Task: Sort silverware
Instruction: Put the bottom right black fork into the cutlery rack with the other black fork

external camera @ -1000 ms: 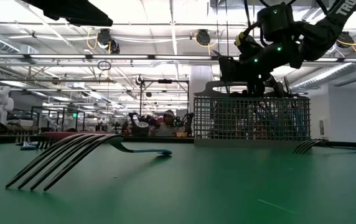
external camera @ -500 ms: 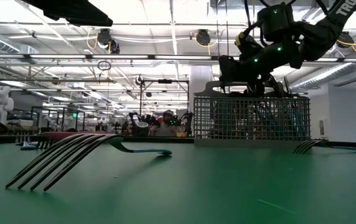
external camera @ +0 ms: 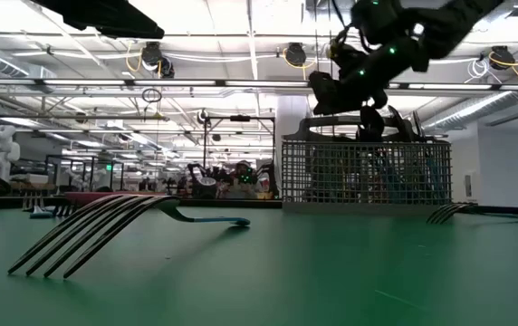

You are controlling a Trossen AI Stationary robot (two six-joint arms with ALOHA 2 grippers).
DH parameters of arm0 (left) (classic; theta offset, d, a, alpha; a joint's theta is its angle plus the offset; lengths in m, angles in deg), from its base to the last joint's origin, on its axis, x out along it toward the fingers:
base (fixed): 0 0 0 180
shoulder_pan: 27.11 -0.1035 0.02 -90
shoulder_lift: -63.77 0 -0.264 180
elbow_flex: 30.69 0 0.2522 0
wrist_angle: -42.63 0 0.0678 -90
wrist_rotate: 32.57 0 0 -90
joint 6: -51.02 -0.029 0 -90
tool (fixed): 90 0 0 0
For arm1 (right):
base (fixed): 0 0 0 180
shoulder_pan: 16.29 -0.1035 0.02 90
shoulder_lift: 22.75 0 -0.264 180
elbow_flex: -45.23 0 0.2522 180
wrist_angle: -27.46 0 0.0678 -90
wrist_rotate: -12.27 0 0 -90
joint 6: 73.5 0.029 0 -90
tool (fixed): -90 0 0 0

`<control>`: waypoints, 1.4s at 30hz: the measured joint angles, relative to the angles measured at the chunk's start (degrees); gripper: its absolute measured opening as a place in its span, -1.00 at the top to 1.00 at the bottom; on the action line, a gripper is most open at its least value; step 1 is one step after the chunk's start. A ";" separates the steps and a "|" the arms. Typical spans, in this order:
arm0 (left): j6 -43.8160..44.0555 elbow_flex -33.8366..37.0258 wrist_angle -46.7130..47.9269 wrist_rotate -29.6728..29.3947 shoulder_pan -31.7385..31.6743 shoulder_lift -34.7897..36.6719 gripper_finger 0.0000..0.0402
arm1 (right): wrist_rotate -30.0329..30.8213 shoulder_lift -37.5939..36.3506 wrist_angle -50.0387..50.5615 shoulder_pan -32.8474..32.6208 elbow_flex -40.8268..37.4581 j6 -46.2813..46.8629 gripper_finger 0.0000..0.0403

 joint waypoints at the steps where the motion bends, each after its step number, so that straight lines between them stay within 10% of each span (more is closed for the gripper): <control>1: 0.00 0.00 -0.01 0.06 0.00 0.00 0.20 | -0.14 0.01 3.93 -0.02 1.89 0.69 0.41; 19: 0.07 0.00 0.07 0.40 0.04 0.00 0.20 | -0.75 -0.07 17.77 -12.45 21.57 -8.95 0.41; 28: -0.17 0.00 -0.05 0.40 0.04 0.00 0.20 | -32.19 2.74 19.90 -18.31 22.08 -14.44 0.41; 42: -1.89 0.00 -0.72 0.13 0.04 0.00 0.20 | -33.39 14.90 19.06 -28.67 22.06 -24.96 0.41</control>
